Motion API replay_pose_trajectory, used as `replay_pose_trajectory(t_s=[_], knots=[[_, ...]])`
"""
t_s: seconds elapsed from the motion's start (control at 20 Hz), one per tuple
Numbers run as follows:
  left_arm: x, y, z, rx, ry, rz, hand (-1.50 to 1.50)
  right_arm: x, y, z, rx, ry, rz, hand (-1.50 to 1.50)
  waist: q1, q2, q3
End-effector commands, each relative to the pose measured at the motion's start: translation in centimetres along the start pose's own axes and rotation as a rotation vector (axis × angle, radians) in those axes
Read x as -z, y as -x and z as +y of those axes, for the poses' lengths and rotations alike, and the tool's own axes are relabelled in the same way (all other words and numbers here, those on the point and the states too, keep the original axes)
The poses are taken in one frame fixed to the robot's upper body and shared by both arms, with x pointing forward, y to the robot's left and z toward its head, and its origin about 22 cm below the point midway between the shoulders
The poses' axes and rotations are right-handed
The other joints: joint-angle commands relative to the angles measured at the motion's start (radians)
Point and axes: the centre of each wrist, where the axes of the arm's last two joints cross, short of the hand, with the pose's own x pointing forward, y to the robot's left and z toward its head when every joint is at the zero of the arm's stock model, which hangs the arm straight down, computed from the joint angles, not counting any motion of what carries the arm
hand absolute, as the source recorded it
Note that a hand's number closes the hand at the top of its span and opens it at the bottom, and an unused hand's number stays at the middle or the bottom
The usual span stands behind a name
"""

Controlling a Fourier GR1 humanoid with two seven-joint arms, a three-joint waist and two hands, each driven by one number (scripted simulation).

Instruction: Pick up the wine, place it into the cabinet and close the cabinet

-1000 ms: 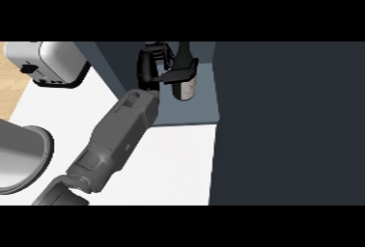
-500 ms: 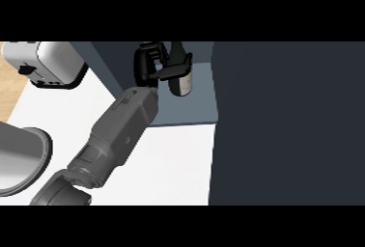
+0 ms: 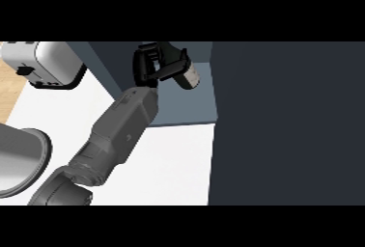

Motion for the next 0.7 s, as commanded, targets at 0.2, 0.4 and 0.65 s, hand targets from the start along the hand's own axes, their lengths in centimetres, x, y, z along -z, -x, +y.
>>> replay_pose_trajectory(t_s=[0.2, 0.4, 0.65], knots=[[-0.2, 1.6, 3.2, 0.091, -0.016, 0.022, -1.5, -2.2, -1.7, 0.1, -0.003, -0.022, -0.022, -1.5, -0.005, 0.005, -0.003], [-0.4, 1.4, 1.9, 0.13, -0.027, 0.014, -1.5, -1.9, -0.6, -0.2, 0.011, -0.009, -0.033, -1.5, -0.005, 0.006, -0.003], [-0.3, 1.4, 2.1, 0.184, -0.017, 0.027, -1.5, -0.8, -1.4, -0.4, 0.003, 0.01, -0.036, -1.5, -0.001, 0.007, -0.003]])
